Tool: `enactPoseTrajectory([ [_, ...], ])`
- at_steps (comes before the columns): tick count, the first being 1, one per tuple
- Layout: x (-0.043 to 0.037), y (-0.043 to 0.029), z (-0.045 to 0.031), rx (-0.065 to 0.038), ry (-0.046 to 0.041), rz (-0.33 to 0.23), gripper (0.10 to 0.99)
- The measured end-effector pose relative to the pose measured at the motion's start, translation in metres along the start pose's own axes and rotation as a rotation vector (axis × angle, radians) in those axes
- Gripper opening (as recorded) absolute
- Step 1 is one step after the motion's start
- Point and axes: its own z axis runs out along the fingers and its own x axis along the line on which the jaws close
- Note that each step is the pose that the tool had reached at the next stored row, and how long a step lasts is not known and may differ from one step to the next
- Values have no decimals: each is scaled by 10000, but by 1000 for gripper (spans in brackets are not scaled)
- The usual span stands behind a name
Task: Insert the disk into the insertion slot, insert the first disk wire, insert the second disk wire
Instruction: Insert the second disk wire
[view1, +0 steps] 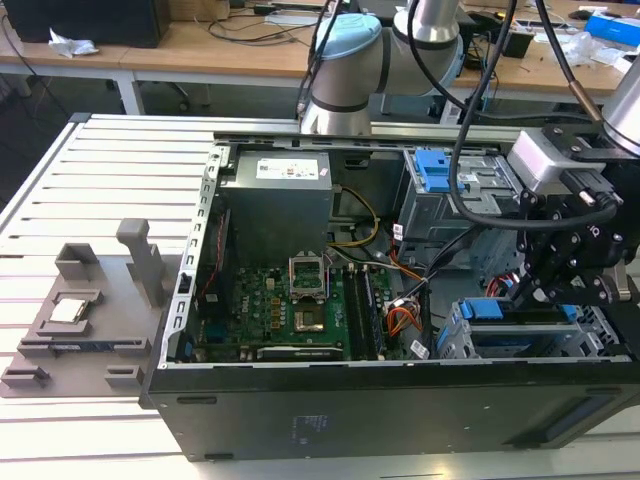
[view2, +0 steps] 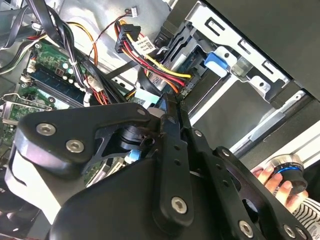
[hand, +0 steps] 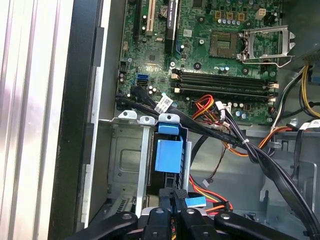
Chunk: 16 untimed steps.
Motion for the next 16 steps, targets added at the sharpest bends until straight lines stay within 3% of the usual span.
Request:
enactPoseTrajectory([
  [4,-1,-1,6,1,12,0,161],
  [5,-1,1,-10,-1,9,1,224],
  [6,1,5,-78,-2,6,2,224],
  [7,-3,12,-199,-2,19,3,224],
  [9,-25,19,-338,-3,31,3,208],
  [10,-33,22,-400,-3,39,4,106],
  [11,-37,24,-445,-4,45,3,106],
  [16,-37,26,-475,-4,43,3,106],
])
